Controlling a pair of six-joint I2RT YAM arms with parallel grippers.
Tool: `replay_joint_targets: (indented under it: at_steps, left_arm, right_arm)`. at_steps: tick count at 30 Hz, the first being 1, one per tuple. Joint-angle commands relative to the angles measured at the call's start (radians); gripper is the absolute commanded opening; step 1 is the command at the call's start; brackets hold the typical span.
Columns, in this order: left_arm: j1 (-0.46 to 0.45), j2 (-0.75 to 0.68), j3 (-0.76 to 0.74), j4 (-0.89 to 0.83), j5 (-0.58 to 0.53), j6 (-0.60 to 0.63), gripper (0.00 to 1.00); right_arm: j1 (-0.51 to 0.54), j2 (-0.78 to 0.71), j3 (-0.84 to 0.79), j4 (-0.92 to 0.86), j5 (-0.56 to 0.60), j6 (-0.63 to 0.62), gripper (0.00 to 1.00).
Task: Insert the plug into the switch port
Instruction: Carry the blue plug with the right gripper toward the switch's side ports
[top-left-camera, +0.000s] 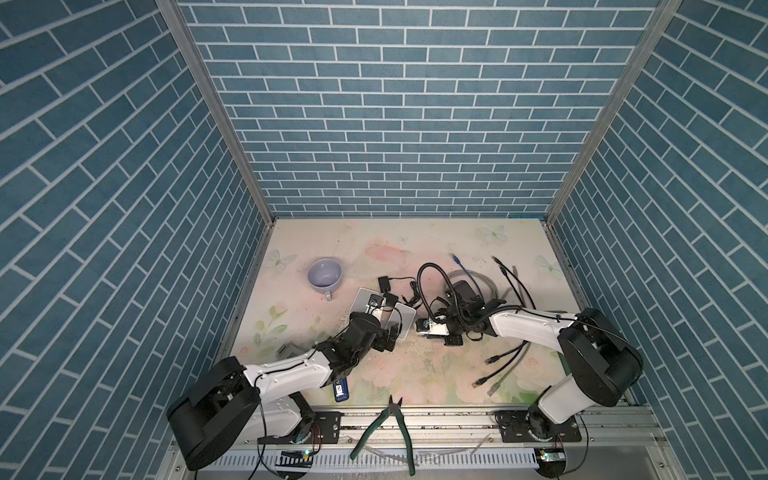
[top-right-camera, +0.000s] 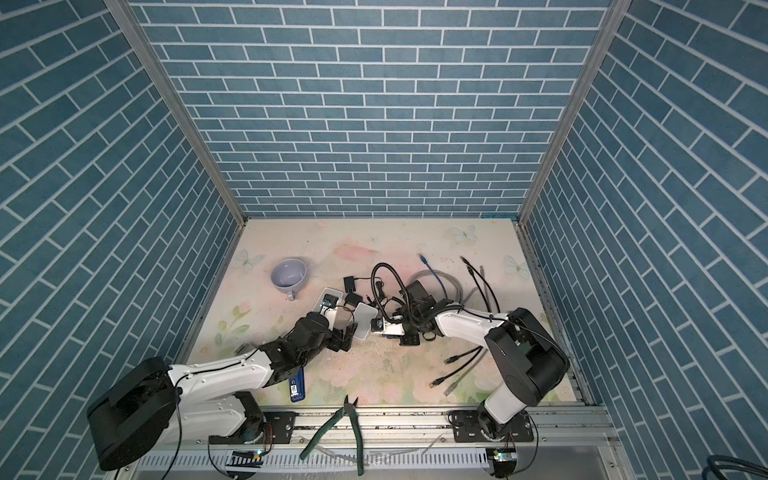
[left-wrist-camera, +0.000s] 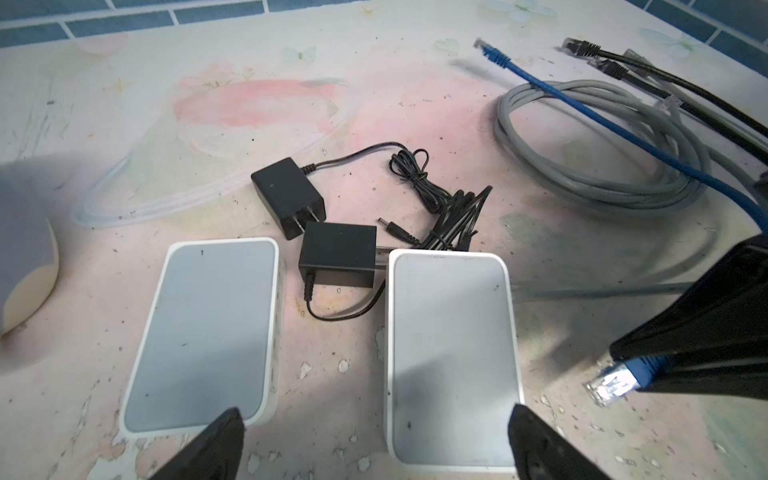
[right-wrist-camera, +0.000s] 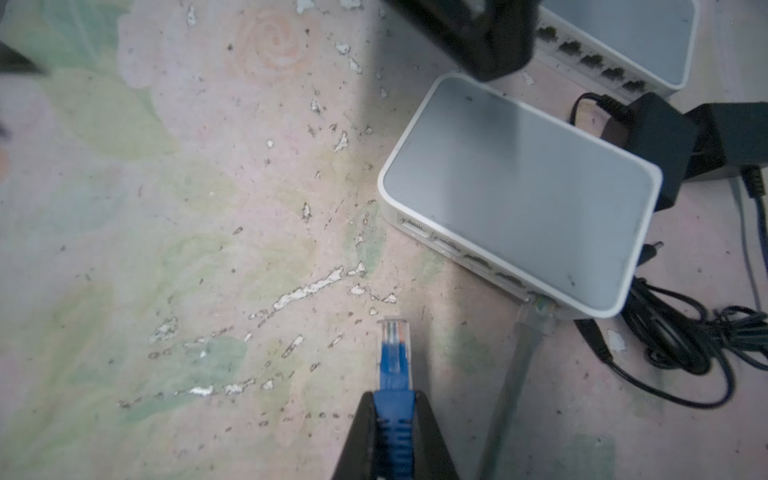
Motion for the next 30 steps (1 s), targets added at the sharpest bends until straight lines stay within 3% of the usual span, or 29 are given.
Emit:
replay_joint_targets:
  at_steps: [1, 11, 19, 30]
  left_arm:
    - [0.013, 0.030, 0.021, 0.043, 0.007, -0.051, 1.00]
    - [0.033, 0.151, 0.071, 0.138, 0.060, -0.104, 1.00]
    - [0.033, 0.237, 0.090, 0.237, 0.114, -0.124, 0.97]
    - [0.033, 0.300, 0.084, 0.281, 0.134, -0.155, 0.90]
  right_arm:
    - [0.029, -0.027, -0.052, 0.106, 0.077, 0.179, 0.00]
    - [0.082, 0.019, -0.078, 0.253, 0.283, 0.402, 0.00]
    - [0.091, 0.042, -0.101, 0.357, 0.313, 0.502, 0.00]
    - [0.108, 0.049, -0.124, 0.417, 0.289, 0.519, 0.00]
